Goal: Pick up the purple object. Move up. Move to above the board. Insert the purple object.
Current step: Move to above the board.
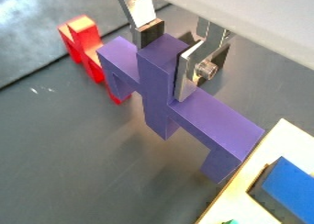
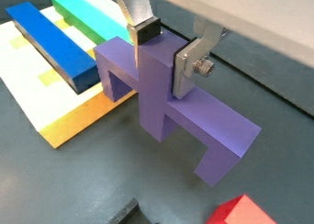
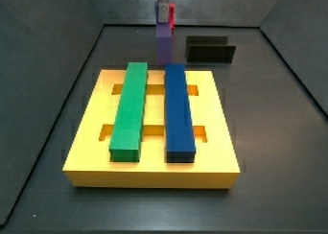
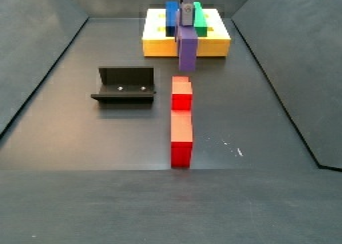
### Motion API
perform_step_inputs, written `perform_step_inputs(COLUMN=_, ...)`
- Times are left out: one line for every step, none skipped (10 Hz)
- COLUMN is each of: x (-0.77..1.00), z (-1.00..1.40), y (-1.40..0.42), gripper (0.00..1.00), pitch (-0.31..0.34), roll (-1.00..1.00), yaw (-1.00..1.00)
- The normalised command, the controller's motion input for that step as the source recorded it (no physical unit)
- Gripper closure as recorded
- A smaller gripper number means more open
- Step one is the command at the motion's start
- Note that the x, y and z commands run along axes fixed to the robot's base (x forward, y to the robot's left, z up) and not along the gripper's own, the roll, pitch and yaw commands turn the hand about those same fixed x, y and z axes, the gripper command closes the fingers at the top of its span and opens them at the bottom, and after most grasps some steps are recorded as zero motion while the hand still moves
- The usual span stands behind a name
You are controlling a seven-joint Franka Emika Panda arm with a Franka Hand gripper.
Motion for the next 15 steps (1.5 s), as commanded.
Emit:
perform_step_inputs(x=0.00, z=1.40, y=0.00, gripper=1.00, pitch=0.000, roll=0.00, yaw=0.00)
perform_step_inputs(x=-0.01, z=1.40, y=0.01, gripper=1.00, pitch=0.009, roll=0.00, yaw=0.00)
perform_step_inputs(x=-0.07, z=1.40, y=0.00, gripper=1.00, pitch=0.022, roll=-0.03, yaw=-0.01)
perform_step_inputs(x=0.02, z=1.40, y=0.02, gripper=1.00, pitch=0.021, roll=-0.05, yaw=-0.01)
perform_step_inputs(x=0.04, z=0.79, y=0.01, gripper=1.00, pitch=0.073, roll=-0.05, yaw=0.00)
perform_step_inputs(x=0.04, z=0.40, y=0.01, gripper=1.00, pitch=0.082, roll=-0.06, yaw=-0.01)
perform_step_inputs(x=0.05, z=0.19, y=0.01, gripper=1.00, pitch=0.067, roll=-0.06, yaw=-0.01)
perform_step_inputs(x=-0.04, z=0.33, y=-1.40, gripper=1.00, pitch=0.039, roll=-0.01, yaw=1.00)
perform_step_inputs(x=-0.05, z=0.31, y=-1.40, gripper=1.00, pitch=0.039, roll=-0.01, yaw=1.00)
perform_step_inputs(x=-0.04, z=0.31, y=-1.40, gripper=1.00, pitch=0.039, roll=0.01, yaw=1.00)
perform_step_inputs(x=-0.02, z=0.32, y=-1.40, gripper=1.00, pitch=0.043, roll=0.00, yaw=1.00)
perform_step_inputs(x=0.00, z=0.33, y=-1.40, gripper=1.00, pitch=0.051, roll=0.01, yaw=1.00)
perform_step_inputs(x=0.02, z=0.24, y=-1.00, gripper=1.00, pitch=0.055, roll=0.01, yaw=1.00)
perform_step_inputs(x=0.07, z=0.11, y=-0.47, gripper=1.00, pitch=0.066, roll=0.01, yaw=1.00)
perform_step_inputs(x=0.07, z=0.06, y=-0.23, gripper=1.00, pitch=0.074, roll=0.01, yaw=1.00)
